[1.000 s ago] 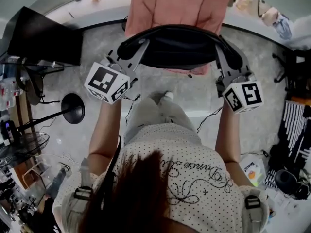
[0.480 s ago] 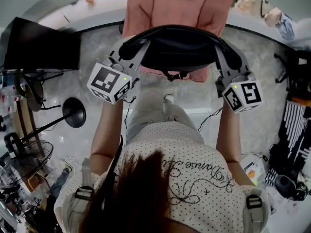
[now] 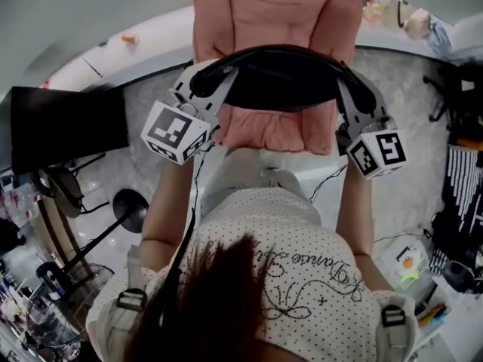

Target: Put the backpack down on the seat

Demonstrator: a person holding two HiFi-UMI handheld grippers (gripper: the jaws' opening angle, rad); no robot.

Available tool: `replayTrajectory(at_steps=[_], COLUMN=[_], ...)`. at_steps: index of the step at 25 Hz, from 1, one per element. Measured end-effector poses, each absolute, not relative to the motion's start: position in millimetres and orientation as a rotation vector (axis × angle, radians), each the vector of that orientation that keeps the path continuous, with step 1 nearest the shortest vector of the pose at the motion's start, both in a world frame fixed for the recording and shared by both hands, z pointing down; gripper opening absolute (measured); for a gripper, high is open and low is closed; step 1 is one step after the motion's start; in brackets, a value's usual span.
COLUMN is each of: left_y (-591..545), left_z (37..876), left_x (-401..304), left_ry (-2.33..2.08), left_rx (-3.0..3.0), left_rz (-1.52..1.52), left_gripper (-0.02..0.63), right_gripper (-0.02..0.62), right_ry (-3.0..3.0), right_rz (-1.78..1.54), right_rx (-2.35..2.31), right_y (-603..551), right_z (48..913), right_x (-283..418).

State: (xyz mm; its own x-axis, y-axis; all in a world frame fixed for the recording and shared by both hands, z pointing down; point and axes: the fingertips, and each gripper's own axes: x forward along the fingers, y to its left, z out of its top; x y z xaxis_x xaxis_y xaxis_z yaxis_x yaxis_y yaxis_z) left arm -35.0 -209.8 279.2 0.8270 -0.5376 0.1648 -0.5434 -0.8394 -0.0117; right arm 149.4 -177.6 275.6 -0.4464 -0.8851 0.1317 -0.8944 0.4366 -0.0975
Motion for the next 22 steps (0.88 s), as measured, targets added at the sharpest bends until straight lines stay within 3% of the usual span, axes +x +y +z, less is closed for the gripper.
replayTrajectory(at_steps=[10,22], left_y=[-260,-283], left_z=[283,361], left_x=[-39,-9], left_ry=[-0.833,-0.927], left_rx=[2.955,2.793], left_rz=[0.262,0.385], left_gripper=[0.011,0.012], right_gripper=[0.069,0.069], right_ry=[-2.564,-2.574], right_rz=[0.275,0.505], right_rx=[1.668,1.490], right_y=[-222,-254], right_z=[278,363], right_x=[144,176])
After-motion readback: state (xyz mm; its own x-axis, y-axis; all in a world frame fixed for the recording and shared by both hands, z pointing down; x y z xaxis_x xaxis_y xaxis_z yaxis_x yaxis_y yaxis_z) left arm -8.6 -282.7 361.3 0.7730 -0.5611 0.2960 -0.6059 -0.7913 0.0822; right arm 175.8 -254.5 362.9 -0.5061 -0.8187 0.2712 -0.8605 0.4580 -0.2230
